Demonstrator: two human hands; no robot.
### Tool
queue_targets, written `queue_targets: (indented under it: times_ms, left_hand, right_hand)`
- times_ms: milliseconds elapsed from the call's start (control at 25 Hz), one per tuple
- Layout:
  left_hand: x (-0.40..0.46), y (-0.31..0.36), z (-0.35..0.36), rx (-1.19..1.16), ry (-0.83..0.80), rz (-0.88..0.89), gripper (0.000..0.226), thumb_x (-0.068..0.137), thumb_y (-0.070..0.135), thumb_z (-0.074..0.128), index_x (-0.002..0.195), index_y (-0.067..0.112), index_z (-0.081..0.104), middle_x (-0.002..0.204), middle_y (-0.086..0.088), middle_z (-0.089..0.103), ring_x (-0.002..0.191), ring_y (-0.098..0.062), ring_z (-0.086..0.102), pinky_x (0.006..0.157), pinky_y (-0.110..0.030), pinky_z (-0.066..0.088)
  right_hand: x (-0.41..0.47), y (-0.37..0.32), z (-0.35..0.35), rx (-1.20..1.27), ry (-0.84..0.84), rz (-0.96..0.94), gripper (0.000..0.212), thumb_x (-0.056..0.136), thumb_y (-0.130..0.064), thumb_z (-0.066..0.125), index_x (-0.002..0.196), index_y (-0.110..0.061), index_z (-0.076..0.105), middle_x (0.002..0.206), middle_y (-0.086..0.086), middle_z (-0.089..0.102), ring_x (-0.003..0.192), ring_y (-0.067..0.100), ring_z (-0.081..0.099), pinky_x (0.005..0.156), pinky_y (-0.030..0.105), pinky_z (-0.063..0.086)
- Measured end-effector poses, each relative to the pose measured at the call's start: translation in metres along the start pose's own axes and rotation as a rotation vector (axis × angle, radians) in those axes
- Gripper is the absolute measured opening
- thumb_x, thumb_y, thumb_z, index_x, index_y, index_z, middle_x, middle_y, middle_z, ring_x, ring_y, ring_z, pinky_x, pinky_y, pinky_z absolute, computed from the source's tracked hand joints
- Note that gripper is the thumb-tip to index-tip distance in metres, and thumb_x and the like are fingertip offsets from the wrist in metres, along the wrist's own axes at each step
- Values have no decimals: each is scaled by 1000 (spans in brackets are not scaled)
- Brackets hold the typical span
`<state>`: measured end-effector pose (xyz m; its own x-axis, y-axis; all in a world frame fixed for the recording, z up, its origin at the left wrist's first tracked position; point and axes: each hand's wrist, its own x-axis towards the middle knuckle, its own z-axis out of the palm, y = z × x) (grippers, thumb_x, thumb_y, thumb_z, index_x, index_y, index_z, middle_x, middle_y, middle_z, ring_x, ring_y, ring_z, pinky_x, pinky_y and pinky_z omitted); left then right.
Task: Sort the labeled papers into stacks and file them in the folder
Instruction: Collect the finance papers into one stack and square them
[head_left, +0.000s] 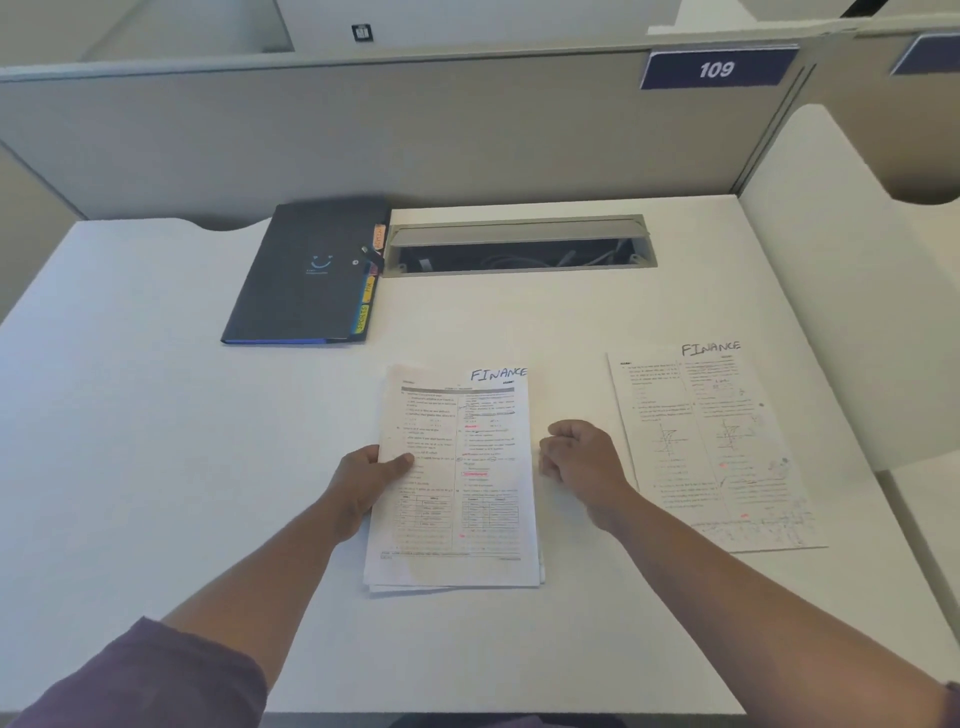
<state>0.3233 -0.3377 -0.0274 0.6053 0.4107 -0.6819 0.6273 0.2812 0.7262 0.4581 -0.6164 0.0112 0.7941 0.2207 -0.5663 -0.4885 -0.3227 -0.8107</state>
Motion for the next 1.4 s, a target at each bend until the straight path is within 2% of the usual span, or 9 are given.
queue_targets:
  times_ms: [160,280,400,520,680,800,880,1080,1400]
  left_hand:
    - [4,11,28,-5,-35,-26,14,98,10,71,112,9,73,103,-10,82,91,-33,80,77,-44,63]
    - [10,22,81,40,-32,-2,10,99,9,69,108,10,74,101,-7,82,90,-30,79,77,-44,64]
    - [17,28,116,31,-29,6,10,98,10,71,107,12,74,102,-6,82,95,-31,78,87,-48,62]
    - [25,27,118,41,-31,10,11,97,11,72,108,13,74,101,-4,82,93,-30,78,83,-47,63]
    - [26,28,115,44,-37,-13,14,98,9,72,112,12,74,101,-5,82,97,-34,78,90,-54,62]
    - [24,29,116,32,-45,-21,15,98,8,71,112,12,74,102,-6,82,96,-34,78,86,-52,62]
    - [24,30,116,24,-40,-27,15,98,8,71,112,12,73,103,-7,82,95,-34,78,83,-51,63]
    - [25,29,116,4,-53,-39,15,98,8,71,113,11,73,101,-7,82,88,-31,80,72,-45,64]
    - [27,28,115,1,-87,-27,19,97,7,71,116,10,72,103,-8,82,93,-34,79,84,-52,63]
  right_hand:
    - [15,-3,-63,-85,290,-45,32,91,-13,56,121,-20,65,112,-3,70,88,17,65,70,28,52]
    - [26,-7,-117,-295,531,-13,52,88,-14,57,139,-21,57,141,0,56,123,28,56,94,40,50]
    - [34,-12,-165,-511,709,124,51,84,-15,60,135,-19,58,136,6,54,122,36,52,93,47,42]
    - [34,-9,-195,-557,658,264,44,81,-22,65,122,-16,53,127,8,51,113,35,50,88,47,40]
    - [35,11,-216,-391,528,255,61,83,-14,68,140,-23,47,131,2,52,114,32,56,95,44,49]
    - [40,15,-217,-258,460,182,21,85,4,56,83,-17,58,87,1,59,73,24,51,60,30,39]
    - [44,11,-218,-240,428,167,32,86,5,52,63,-16,44,66,2,44,62,21,36,57,31,24]
    - [44,-16,-237,-214,491,37,20,92,-3,46,95,12,59,84,10,53,74,21,45,66,31,33]
    - [29,-51,-209,-105,333,-8,19,96,-8,55,88,-12,71,87,7,73,73,25,66,67,31,53]
